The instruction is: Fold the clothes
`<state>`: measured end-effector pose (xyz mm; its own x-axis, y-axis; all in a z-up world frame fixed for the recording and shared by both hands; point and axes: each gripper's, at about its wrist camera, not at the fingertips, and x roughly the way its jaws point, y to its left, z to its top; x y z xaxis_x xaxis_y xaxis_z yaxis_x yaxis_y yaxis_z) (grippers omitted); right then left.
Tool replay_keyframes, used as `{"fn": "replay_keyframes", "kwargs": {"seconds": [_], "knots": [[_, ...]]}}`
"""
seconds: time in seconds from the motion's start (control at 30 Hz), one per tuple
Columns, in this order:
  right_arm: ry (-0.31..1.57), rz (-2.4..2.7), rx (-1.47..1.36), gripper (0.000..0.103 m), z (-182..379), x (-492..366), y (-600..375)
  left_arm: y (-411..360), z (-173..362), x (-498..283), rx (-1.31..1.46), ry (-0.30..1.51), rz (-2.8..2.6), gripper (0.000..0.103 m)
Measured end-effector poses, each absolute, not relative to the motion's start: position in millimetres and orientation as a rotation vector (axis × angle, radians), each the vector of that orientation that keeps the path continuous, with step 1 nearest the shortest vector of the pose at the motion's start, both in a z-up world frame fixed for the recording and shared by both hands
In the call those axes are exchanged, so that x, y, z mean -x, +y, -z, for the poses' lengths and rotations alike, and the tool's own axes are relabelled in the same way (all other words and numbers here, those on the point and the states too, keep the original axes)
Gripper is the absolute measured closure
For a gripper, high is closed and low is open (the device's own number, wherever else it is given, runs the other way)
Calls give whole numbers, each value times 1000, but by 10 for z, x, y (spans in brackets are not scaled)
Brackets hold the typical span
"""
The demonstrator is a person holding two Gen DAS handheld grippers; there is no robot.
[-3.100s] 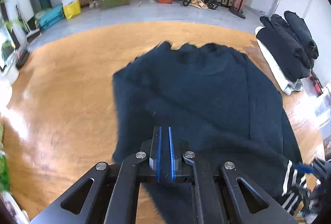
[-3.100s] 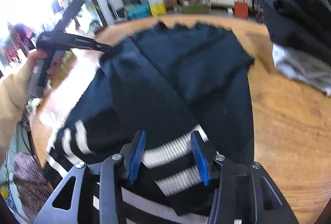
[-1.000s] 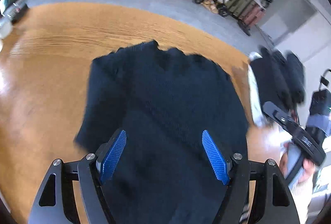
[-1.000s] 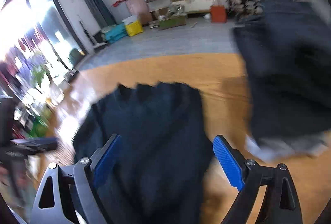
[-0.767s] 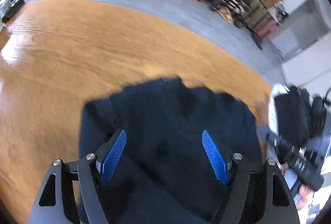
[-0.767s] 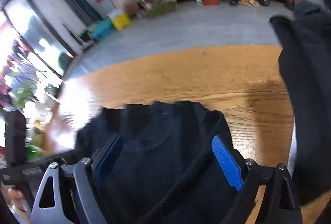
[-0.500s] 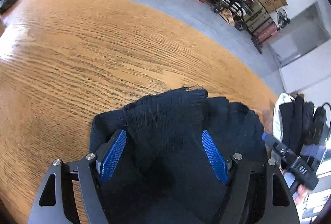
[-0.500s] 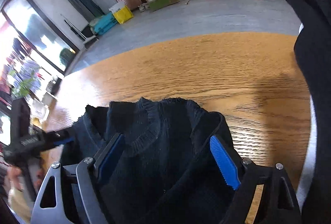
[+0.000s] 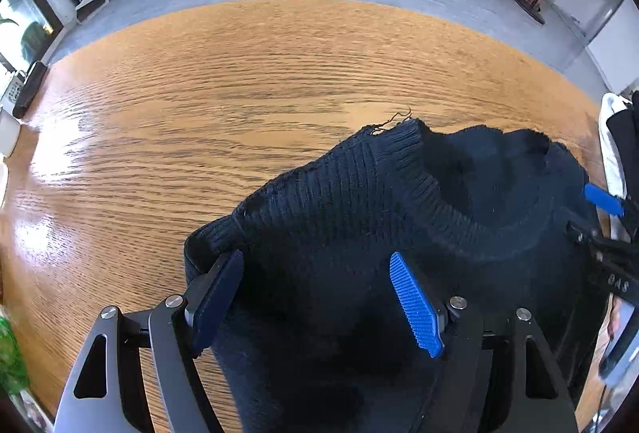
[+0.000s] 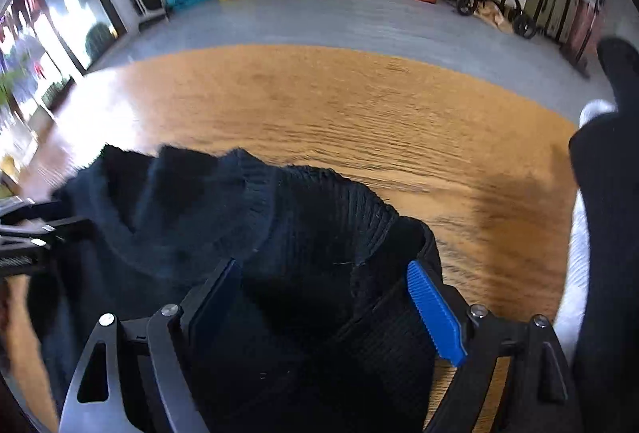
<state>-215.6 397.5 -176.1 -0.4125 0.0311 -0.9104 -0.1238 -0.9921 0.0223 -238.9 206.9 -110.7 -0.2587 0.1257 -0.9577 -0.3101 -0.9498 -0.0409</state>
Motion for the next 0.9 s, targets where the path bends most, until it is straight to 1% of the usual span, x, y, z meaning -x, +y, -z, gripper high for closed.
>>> {"fn": "replay_keyframes", "kwargs": {"seconds": [0.23, 0.47, 0.5, 0.53, 0.6, 0.67, 0.7, 0.73, 0.8, 0.83, 0.87, 0.9], "knots": [[143, -2498, 1650, 12, 1808, 2253, 4037, 2017, 1120, 2420, 1727, 238, -2278, 26], [139, -2476, 1644, 11, 1831, 2294, 4085, 1857, 1108, 2461, 1704, 147, -2264, 26], [149, -2461, 1641, 7, 1845, 2307, 4117, 1825, 1124, 2426, 1696, 138, -2260, 26], [202, -2438, 1639, 0, 1875, 2312, 4189, 1809, 1127, 2422, 1693, 129, -2263, 26], [244, -2427, 1619, 0, 1874, 2300, 4257, 1821, 1141, 2394, 1696, 149, -2288, 26], [243, -2442, 1591, 11, 1830, 2274, 4265, 1867, 1164, 2357, 1689, 199, -2309, 24], [223, -2468, 1582, 22, 1786, 2264, 4216, 1861, 1160, 2328, 1673, 186, -2316, 23], [193, -2488, 1566, 23, 1729, 2245, 4162, 1855, 1156, 2299, 1656, 173, -2323, 23], [99, -2498, 1502, 20, 1580, 2195, 4045, 1833, 1138, 2237, 1619, 138, -2336, 24], [46, -2515, 1452, 17, 1478, 2152, 3984, 1751, 1067, 2176, 1575, 61, -2347, 24], [6, -2542, 1395, 17, 1344, 2085, 3918, 1671, 991, 2111, 1527, -9, -2359, 24], [-5, -2573, 1351, 17, 1234, 2017, 3878, 1600, 881, 2014, 1461, -34, -2388, 24]]}}
